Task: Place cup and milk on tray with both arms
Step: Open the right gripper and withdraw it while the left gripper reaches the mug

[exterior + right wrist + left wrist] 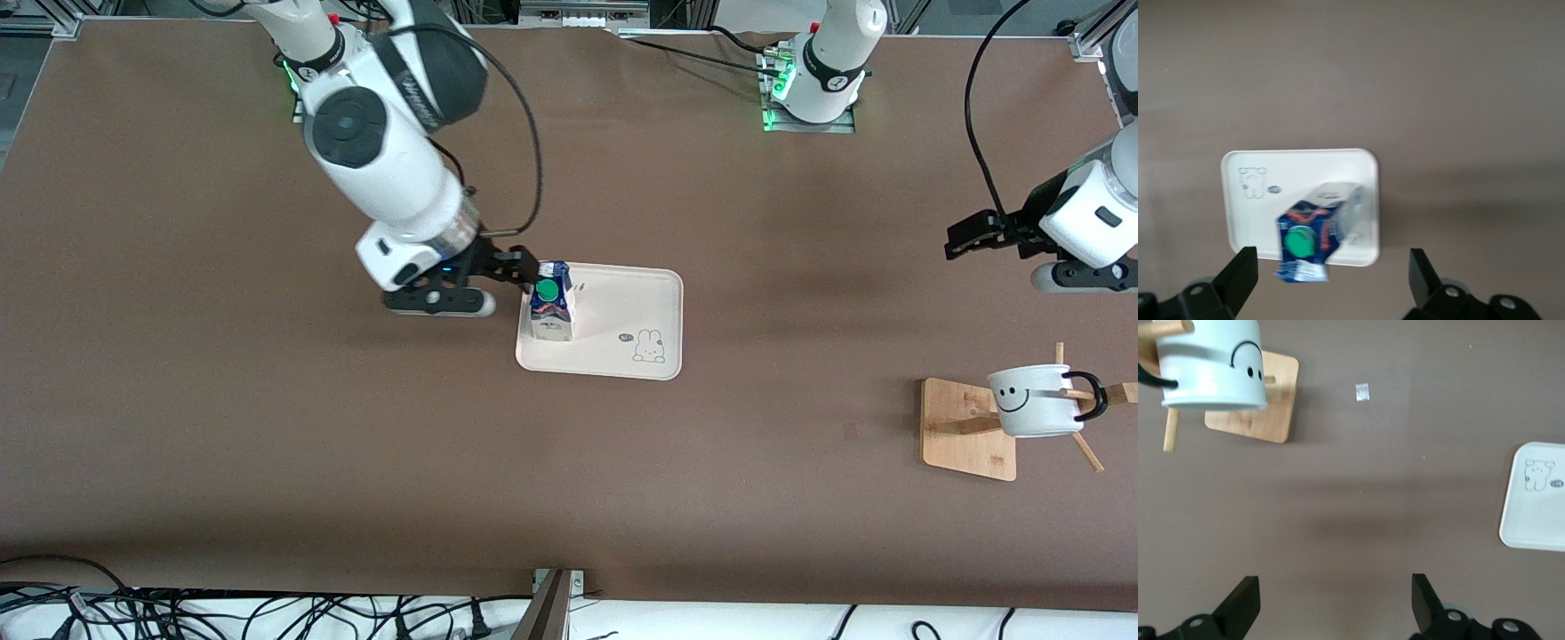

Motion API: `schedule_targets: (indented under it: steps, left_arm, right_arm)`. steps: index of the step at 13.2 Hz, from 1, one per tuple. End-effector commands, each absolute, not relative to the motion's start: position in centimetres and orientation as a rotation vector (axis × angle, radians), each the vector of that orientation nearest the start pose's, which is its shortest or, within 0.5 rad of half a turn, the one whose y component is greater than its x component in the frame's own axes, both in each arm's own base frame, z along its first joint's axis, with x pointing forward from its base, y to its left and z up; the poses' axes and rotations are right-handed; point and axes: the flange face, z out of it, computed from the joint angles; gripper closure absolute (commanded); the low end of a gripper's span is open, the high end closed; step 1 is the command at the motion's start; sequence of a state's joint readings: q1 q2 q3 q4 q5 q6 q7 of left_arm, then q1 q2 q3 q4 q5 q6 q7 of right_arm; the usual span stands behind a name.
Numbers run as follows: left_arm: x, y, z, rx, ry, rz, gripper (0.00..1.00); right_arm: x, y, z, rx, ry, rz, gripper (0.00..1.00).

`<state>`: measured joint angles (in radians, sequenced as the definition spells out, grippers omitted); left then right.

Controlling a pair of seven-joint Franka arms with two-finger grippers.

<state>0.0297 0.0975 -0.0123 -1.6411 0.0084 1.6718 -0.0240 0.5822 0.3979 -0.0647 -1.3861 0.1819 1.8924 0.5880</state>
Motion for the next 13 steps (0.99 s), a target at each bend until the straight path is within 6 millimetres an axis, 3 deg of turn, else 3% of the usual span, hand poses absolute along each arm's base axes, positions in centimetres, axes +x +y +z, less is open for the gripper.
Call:
schedule_targets:
  steps: [1, 2, 3, 5, 8, 11, 13]
  left_arm:
    - [60.3, 2.8, 53.5, -3.103, -0.093, 0.008, 0.0]
    - [60.5, 3.7, 53.0, -3.102, -0.115, -0.037, 0.0]
    - [60.5, 4.6, 53.0, -3.1, -0.137, -0.072, 0.0]
    - [60.6, 5.1, 52.7, -3.099, -0.163, -0.068, 0.0]
    - [61.3, 6.3, 53.1, -3.117, -0.225, -0.174, 0.0]
    - [60.5, 8.3, 50.6, -3.127, -0.313, -0.208, 0.0]
    - [59.5, 8.1, 49.0, -3.136, -0.344, -0.307, 0.0]
  right_arm:
    - [58.6, 30.4, 52.9, -2.984, 0.12, 0.05, 0.0]
    - [58.6, 28.7, 53.3, -2.994, 0.085, 0.088, 0.0]
    - [58.5, 26.4, 54.8, -2.998, 0.073, 0.098, 0.0]
    - [57.9, 22.9, 56.4, -3.008, 0.041, 0.131, 0.0]
    - [55.8, 15.6, 57.4, -2.985, 0.015, 0.152, 0.0]
    - [54.5, 10.0, 58.6, -3.002, -0.059, 0.164, 0.0]
    - [54.4, 7.6, 59.2, -3.069, -0.129, 0.15, 0.0]
